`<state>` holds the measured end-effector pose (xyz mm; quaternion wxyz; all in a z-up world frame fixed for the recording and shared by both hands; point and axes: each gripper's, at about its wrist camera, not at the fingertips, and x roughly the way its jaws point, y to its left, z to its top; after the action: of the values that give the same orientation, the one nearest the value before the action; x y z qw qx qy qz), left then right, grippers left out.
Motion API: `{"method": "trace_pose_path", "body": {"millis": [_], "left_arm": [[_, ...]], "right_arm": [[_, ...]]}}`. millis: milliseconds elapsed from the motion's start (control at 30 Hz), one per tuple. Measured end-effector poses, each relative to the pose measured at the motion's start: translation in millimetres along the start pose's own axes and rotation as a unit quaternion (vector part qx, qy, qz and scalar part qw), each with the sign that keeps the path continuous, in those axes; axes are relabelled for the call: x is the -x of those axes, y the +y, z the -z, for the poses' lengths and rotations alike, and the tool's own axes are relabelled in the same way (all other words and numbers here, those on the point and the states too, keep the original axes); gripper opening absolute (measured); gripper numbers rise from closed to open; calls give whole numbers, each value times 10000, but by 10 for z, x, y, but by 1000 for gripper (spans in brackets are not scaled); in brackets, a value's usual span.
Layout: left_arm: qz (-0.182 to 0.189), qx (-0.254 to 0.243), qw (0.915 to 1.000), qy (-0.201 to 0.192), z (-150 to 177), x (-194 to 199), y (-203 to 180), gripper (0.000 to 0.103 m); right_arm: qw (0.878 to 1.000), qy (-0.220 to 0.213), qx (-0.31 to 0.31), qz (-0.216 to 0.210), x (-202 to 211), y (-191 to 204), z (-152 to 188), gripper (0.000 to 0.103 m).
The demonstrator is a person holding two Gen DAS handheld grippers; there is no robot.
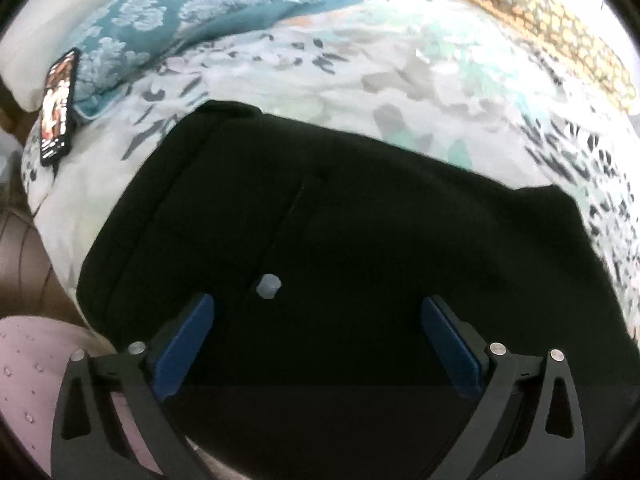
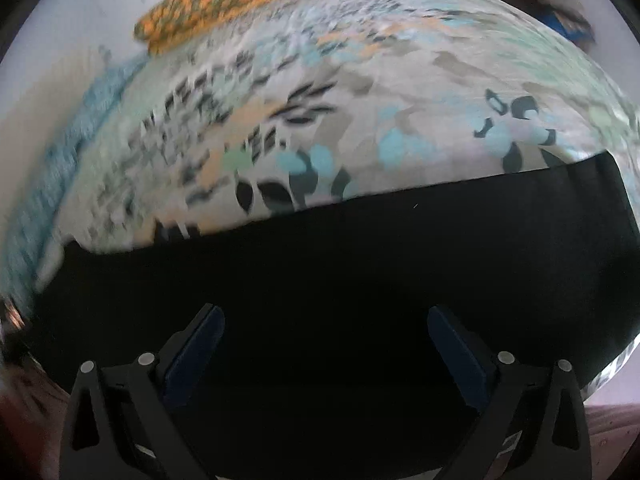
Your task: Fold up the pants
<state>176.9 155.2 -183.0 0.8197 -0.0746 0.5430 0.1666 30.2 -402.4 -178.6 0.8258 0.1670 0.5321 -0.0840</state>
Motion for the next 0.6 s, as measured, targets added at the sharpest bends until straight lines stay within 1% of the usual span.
{"method": "trace_pose_path", "body": {"millis": [67, 133, 233, 333, 400, 500, 600], "left_arm": [[-199, -133, 9997, -68, 39, 4, -92, 102], [-286, -180, 9994, -90, 56, 22, -128, 102], [-174, -27, 9998, -113, 55, 64, -112, 102], [-15, 142, 9997, -220, 76, 163, -64, 102], [108, 120, 9994, -294, 68, 203, -75, 102], [131, -224, 9981, -554, 97, 317, -220, 102], [54, -558, 9963, -656, 120, 348, -361, 102]], "right_arm": [[9996, 17, 205, 183, -43, 69, 5, 103], [9985, 46, 415, 349, -76, 118, 23, 103], [9983, 6, 446, 362, -62, 100, 36, 103], [9985, -42, 411, 360, -55, 91, 43, 103], [9983, -61, 409, 411, -55, 113, 40, 103], [9984, -88, 366, 418, -45, 114, 42, 103], [9985, -96, 346, 401, -47, 111, 47, 103]]}}
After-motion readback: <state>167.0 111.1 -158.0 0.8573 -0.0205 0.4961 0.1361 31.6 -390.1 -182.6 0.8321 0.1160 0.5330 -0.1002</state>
